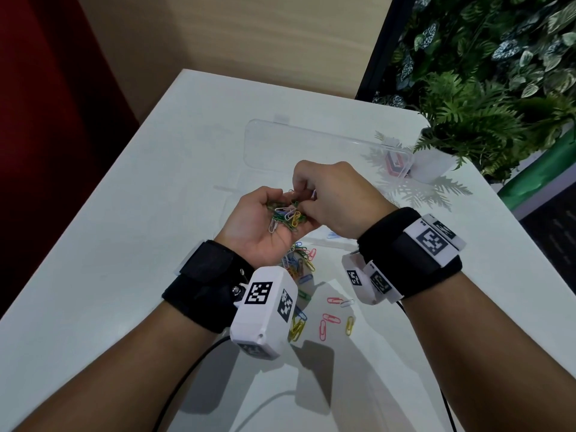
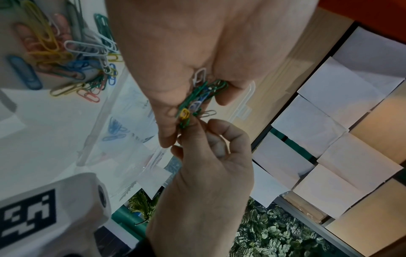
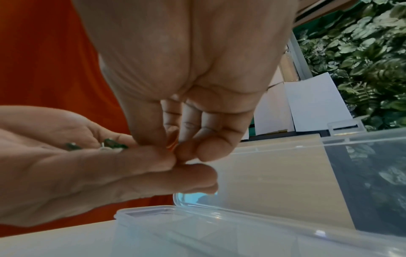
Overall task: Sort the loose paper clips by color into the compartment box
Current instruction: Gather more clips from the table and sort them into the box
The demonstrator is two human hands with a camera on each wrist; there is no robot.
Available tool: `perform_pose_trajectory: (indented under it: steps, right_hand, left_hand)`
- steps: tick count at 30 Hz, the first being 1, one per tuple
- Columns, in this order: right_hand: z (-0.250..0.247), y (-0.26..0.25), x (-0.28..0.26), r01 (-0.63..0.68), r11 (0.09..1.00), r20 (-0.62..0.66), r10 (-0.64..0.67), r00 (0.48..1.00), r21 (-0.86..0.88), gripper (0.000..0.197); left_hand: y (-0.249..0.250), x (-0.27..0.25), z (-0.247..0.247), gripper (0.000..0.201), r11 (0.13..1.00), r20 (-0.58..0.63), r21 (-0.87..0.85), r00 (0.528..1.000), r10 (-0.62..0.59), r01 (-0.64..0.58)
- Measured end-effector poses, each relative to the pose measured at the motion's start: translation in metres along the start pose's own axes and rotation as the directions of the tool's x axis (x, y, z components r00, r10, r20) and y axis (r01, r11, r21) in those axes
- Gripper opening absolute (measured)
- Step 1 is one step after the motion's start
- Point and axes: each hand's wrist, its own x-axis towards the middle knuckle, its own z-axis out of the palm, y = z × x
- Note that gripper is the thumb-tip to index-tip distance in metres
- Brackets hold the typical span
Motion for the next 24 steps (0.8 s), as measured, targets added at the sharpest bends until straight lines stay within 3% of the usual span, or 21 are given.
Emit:
perform_pose_trajectory:
  steps: [10, 12, 17, 21, 24]
  right_hand:
    - [-0.007, 0.007, -0.007, 0.039, 0.985, -0.043, -0.032, 0.999, 0.168, 0.018]
    - [-0.008, 0.008, -0.01, 0.063, 0.988, -0.025, -0.06, 0.998, 0.141, 0.02]
    - [-0.003, 0.003, -0.012, 0.075, 0.997, 0.095, -0.073, 0.993, -0.014, 0.011]
    - [-0.002, -0.001, -0.009, 0.07, 0.995, 0.135, -0.06, 0.989, -0.067, 0.023]
    - [-0.002, -0.003, -0.007, 0.096, 0.993, 0.127, -0.086, 0.988, -0.071, 0.021]
  left_hand:
    - [0.001, 0.001, -0.002, 0.04, 0.998, 0.032, -0.053, 0.999, 0.018, -0.016]
    - [0.003, 0.0, -0.002, 0.038, 0.999, 0.011, -0.041, 1.0, 0.029, -0.029]
    - [0.004, -0.002, -0.001, 0.059, 1.0, -0.003, -0.012, 1.0, 0.011, -0.011]
    - [0.006, -0.003, -0.003, 0.055, 1.0, -0.003, -0.012, 1.0, 0.004, -0.004]
    - [0.008, -0.004, -0.003, 0.055, 1.0, -0.009, -0.008, 1.0, 0.004, -0.004]
